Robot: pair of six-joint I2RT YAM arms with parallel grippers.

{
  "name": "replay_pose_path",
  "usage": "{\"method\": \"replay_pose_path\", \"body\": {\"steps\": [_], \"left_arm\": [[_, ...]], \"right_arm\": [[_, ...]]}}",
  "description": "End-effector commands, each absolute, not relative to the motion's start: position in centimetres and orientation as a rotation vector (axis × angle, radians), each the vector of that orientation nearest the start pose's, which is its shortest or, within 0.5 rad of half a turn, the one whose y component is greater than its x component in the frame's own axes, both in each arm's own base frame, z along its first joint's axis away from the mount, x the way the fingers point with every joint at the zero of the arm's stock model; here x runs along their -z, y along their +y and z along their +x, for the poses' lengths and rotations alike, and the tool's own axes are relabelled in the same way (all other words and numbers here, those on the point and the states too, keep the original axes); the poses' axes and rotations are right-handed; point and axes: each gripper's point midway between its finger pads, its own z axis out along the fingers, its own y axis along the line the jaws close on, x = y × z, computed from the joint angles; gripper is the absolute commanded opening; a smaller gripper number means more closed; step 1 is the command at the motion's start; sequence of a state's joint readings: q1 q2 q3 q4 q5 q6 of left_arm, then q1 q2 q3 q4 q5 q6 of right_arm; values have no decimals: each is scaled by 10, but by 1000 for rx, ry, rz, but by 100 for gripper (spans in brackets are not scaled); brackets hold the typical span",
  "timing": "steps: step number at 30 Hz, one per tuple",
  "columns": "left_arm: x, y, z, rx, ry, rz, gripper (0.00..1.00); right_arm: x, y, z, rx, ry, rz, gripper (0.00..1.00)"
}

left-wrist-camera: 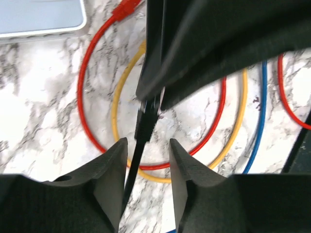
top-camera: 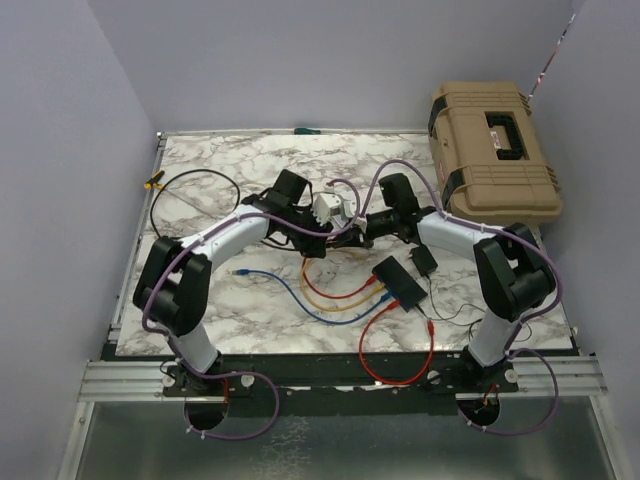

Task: Insert the plug into the switch port
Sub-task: Pick up the connector from the center of the board.

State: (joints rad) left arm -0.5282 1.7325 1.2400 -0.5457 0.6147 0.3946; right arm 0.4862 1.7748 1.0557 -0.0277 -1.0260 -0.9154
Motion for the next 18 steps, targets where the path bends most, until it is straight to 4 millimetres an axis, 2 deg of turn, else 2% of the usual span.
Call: {"method": "replay_pose_path", "body": {"steps": [1, 7, 10, 14, 18], "left_arm": [[-125, -269, 315, 642, 1992, 1245, 43], [-153, -262, 330, 510, 1813, 1120, 51], [-165, -264, 327, 506, 1683, 1101, 57], [-163, -262, 315, 462, 1520, 1123, 68], [-167, -264, 308, 467, 1419, 1135, 71]], "right_arm": [[-114, 309, 320, -995, 1311, -1556, 1], [-122, 304, 324, -1049, 1356, -1514, 1], [-121, 304, 326, -1054, 1373, -1508, 1], [-123, 305, 325, -1077, 1374, -1500, 1], [-126, 306, 323, -1087, 1360, -1501, 1]]}}
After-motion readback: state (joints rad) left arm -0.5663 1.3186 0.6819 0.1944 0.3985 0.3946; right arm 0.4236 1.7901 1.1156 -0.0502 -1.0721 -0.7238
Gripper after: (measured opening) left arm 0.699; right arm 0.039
